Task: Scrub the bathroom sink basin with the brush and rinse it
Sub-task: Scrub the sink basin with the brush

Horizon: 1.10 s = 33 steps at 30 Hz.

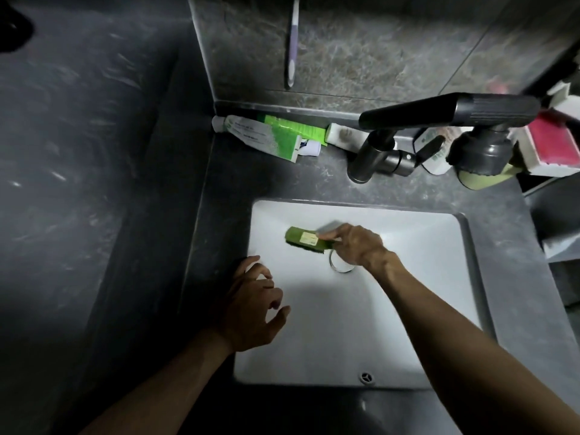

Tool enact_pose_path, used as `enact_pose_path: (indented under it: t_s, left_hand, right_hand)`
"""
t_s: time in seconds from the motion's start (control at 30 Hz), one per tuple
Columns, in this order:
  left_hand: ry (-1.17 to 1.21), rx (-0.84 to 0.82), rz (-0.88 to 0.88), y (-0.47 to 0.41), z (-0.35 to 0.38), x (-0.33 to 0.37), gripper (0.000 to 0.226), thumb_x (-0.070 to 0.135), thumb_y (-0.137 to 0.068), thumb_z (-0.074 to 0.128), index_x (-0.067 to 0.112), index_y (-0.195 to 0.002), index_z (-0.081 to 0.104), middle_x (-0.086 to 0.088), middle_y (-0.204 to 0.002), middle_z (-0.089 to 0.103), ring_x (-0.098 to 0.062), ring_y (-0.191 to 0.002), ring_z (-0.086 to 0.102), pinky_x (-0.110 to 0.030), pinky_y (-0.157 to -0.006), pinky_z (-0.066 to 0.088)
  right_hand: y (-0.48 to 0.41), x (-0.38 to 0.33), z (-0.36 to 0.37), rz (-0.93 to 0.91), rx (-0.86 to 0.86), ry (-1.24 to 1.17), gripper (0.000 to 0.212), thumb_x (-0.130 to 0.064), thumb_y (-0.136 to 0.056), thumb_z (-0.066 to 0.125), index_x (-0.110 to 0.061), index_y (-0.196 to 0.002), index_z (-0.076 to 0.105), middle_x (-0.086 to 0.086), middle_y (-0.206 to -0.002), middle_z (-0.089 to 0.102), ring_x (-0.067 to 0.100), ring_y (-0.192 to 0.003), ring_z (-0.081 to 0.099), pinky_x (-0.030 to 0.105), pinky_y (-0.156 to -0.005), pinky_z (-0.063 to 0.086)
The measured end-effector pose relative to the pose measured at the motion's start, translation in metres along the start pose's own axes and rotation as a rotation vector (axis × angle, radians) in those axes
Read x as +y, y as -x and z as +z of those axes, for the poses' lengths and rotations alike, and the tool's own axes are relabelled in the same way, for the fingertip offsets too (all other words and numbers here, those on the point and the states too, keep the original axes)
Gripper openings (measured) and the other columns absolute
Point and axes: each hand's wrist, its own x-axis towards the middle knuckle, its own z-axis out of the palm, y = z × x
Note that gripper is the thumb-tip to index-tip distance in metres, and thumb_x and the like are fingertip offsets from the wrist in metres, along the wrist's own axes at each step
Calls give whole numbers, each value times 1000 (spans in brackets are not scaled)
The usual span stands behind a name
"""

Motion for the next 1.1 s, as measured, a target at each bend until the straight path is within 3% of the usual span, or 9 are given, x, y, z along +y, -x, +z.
enact_pose_path:
  t_s: [0.1, 0.2, 0.3, 0.5, 0.63, 0.77, 0.93, 1.03, 1.1]
  left_hand:
    - [17, 12, -11, 0, -1, -1, 31, 43, -87, 63, 24, -62, 61, 9, -62, 60, -18, -85, 62, -47, -118, 30]
    - [49, 13, -39, -1, -3, 1, 31, 43, -85, 65, 24, -61, 57, 10, -60, 56, -19, -87, 61, -50, -117, 32]
    - [34, -18, -59, -1, -3, 3, 31, 45, -84, 63, 25, -61, 58, 11, -60, 57, -20, -91, 62, -53, -116, 32]
    - [23, -57, -69, -1, -3, 2, 35, 48, -89, 56, 26, -62, 61, 11, -64, 64, -17, -88, 63, -48, -120, 27]
    - [14, -71, -74, -1, -4, 1, 33, 48, -87, 57, 25, -62, 59, 11, -63, 61, -17, -91, 61, -48, -119, 28]
    - [45, -52, -81, -2, -4, 3, 34, 48, -86, 59, 25, -61, 59, 12, -62, 61, -16, -88, 62, -48, -119, 29]
    - [58, -42, -93, -2, -3, 4, 35, 47, -88, 57, 25, -60, 59, 11, -61, 60, -15, -87, 61, -49, -119, 31]
    - [47, -76, -103, -1, -3, 3, 36, 48, -90, 54, 26, -62, 60, 11, -63, 62, -14, -89, 61, -48, -120, 29]
    - [34, -90, -104, -1, -4, 3, 37, 49, -91, 52, 26, -64, 63, 11, -66, 65, -14, -92, 61, -48, -120, 29]
  right_hand:
    - [8, 49, -11, 97, 132, 145, 31, -34, -91, 49, -51, -114, 61, -19, -109, 69, 10, -94, 68, 21, -77, 48]
    - [23, 108, -26, 213, 118, 189, 37, -36, -90, 41, -59, -116, 53, -17, -116, 67, 14, -97, 68, 32, -87, 54]
    - [8, 104, -17, 197, 114, 281, 33, -32, -95, 42, -37, -124, 58, -5, -118, 68, 20, -104, 66, 35, -91, 51]
    - [-38, -2, 25, -105, 43, -253, 27, -23, -86, 62, -38, -107, 70, -15, -107, 71, 9, -100, 66, 30, -95, 50]
    - [-17, 53, 2, -11, 18, 72, 42, -32, -78, 44, -43, -115, 61, -13, -118, 67, 18, -108, 65, 36, -96, 52]
    - [-4, 109, -21, 235, 34, 352, 37, -32, -86, 52, -25, -120, 64, 4, -117, 68, 26, -106, 65, 32, -88, 52]
    - [-22, 66, -5, 19, -51, 224, 27, -32, -87, 53, -35, -110, 67, -10, -114, 67, 20, -99, 66, 22, -79, 43]
    - [-35, 27, 21, -112, 50, -3, 16, -27, -87, 65, -25, -101, 72, -1, -105, 72, 22, -90, 68, 13, -74, 44]
    - [-35, 10, 23, -177, 112, 20, 22, -36, -91, 64, -18, -101, 71, 2, -101, 72, 24, -89, 67, 24, -78, 49]
